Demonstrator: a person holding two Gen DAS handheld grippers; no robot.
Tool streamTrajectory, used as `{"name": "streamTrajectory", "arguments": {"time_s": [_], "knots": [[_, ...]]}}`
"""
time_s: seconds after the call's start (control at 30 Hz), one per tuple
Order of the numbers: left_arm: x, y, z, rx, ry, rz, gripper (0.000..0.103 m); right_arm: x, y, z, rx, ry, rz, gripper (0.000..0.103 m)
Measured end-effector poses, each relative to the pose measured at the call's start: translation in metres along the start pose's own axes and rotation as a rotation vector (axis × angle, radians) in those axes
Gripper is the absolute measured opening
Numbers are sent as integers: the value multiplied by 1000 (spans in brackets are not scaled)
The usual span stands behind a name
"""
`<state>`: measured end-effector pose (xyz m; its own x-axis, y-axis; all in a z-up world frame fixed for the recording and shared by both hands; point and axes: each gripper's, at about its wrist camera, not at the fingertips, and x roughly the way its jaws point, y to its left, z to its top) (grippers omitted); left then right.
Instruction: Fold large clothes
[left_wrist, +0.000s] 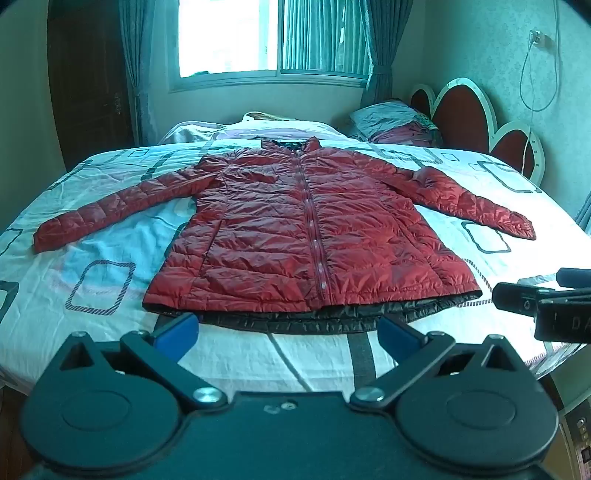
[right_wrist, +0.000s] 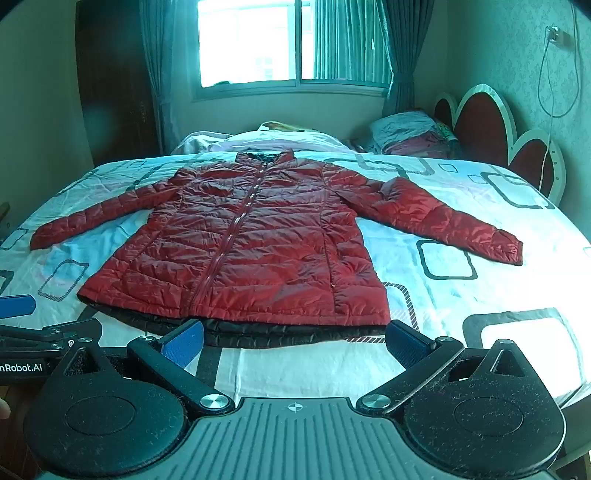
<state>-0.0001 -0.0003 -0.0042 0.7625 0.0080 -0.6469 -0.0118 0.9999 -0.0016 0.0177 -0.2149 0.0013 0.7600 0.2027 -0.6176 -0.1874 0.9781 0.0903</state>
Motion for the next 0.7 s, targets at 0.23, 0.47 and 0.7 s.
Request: {"name": "streamTrajectory", "arguments": {"time_s": [0.23, 0.47, 0.7], "knots": [[1, 0, 1, -3, -1, 2, 103, 1, -1, 0, -1, 4, -4, 103], [1, 0, 1, -2, -1, 2, 103, 1, -2, 0, -5, 3, -4, 103], [4, -4, 2, 4, 6, 16, 103, 4, -5, 1, -5, 7, -6, 103]]}}
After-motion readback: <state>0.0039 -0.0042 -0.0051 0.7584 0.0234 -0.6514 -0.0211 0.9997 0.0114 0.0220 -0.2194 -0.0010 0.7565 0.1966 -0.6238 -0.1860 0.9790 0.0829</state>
